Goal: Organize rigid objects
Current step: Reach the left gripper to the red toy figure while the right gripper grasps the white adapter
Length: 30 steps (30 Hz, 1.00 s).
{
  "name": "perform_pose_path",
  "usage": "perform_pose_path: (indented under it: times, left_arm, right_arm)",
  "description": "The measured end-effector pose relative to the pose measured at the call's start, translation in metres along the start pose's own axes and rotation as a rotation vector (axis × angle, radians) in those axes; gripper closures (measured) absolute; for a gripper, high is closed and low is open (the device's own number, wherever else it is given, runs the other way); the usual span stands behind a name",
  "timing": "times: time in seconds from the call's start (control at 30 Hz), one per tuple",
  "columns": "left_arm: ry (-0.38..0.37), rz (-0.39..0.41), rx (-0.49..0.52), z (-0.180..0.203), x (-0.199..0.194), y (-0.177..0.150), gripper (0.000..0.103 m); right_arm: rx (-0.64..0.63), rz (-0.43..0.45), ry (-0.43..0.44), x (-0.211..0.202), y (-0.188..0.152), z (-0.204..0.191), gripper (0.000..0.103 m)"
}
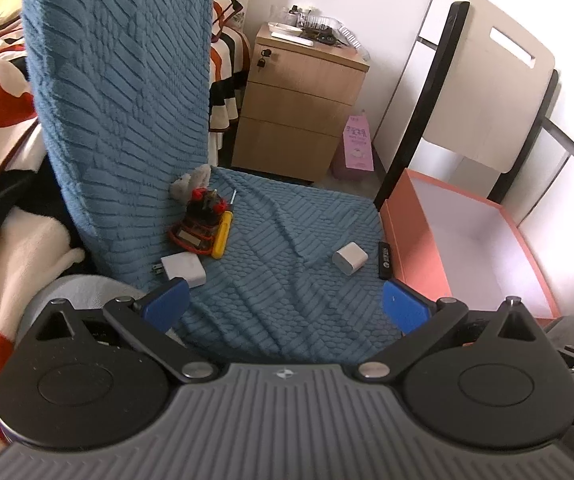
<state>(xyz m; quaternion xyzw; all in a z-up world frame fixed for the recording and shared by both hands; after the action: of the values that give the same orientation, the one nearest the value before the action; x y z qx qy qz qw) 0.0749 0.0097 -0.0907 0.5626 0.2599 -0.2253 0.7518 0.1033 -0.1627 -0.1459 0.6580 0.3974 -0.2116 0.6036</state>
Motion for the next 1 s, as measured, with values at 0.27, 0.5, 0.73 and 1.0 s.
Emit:
perform_pose_path:
  times: [0.27, 0.5, 0.73, 1.0]
  left_arm:
    - [-0.044, 0.007, 0.007, -0.001, 0.039, 0.014, 0.0]
    - [-0.049, 0.031, -0.008, -0.01, 0.087, 0.035, 0.0]
    - [-0.001, -0.007, -0.006, -0.029, 0.14, 0.044, 0.0]
    - [0.046, -0.033, 0.018, -0.052, 0.193, 0.058, 0.0]
  right_arm:
    - [-0.018, 0.024, 0.009, 0.031, 0.013, 0.001, 0.004]
    - [-0.042, 0.023, 0.04, 0.067, 0.024, 0.0, 0.027]
    - [-0.084, 0.025, 0.011, 0.106, 0.039, 0.004, 0.035]
    - [-0.15, 0.016, 0.047, 0.15, 0.059, 0.002, 0.036]
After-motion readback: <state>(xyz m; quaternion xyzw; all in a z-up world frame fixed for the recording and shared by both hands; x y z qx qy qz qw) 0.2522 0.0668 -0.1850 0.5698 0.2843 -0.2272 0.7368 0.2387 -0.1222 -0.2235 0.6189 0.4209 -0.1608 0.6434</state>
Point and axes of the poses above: each gripper's, at about its wrist camera, not at the fingertips, and x roughly the way its jaws point, z to its right, y to its top, the point moved 6 cm from there along x, roughly the way its jaws point, and after that the axes turned 1 degree about z, right-handed, at the moved point
